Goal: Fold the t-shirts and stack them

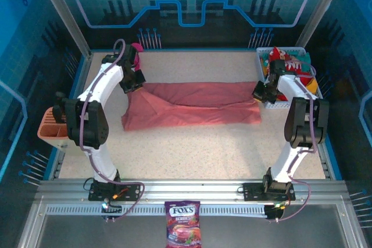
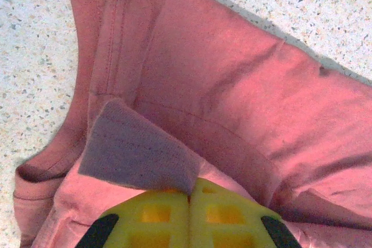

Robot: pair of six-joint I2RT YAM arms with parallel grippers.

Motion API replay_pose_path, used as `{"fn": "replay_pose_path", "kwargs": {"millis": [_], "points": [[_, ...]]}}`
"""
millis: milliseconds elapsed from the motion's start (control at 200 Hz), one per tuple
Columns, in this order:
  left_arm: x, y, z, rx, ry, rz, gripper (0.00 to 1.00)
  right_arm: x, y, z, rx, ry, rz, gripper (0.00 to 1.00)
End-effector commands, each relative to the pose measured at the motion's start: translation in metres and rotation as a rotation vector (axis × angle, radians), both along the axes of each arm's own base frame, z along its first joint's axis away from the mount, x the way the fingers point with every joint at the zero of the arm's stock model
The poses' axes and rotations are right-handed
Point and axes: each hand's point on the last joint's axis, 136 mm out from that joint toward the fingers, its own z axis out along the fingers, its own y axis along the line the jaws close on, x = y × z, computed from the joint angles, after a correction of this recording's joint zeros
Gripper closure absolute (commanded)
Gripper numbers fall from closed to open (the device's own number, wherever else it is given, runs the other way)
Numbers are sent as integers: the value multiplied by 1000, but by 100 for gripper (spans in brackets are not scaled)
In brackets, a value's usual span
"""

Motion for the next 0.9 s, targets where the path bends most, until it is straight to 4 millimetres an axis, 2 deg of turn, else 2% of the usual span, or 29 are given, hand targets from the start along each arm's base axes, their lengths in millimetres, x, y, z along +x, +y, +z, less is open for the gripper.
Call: {"fn": "replay_pose_path", "kwargs": {"millis": [0, 145, 185, 280, 345, 445, 510, 535, 665, 730, 770, 896], "points": [[6, 12, -2, 30, 1, -6, 100, 7, -2, -1, -30, 9, 4, 100], [16, 15, -10, 19, 4, 10, 100, 14, -4, 0, -36, -12, 0, 99], [21, 14, -13, 14, 9, 13, 100, 17, -2, 1, -29, -19, 4, 95], [33, 11, -24, -6, 19, 14, 99, 22, 3, 5, -26, -36, 30, 72], [44, 13, -30, -3, 12, 19, 88, 24, 8, 10, -31, -58, 51, 62], [58, 13, -37, -36, 8, 25, 80, 25, 15, 21, -49, -103, 87, 40], [62, 13, -35, -46, 12, 20, 65, 22, 15, 26, -75, -113, 105, 29], [61, 13, -34, -48, 14, 19, 62, 21, 16, 29, -83, -120, 114, 26], [47, 6, -20, -86, 2, 20, 61, 14, 23, 42, -91, -165, 139, 18], [32, -7, -15, -132, -13, 17, 60, 10, 31, 50, -81, -195, 154, 9], [21, -16, -15, -158, -12, 14, 60, 7, 37, 55, -77, -210, 169, 0], [-18, -54, -32, -270, 22, -2, 59, -6, 48, 58, -80, -208, 207, 0]]}}
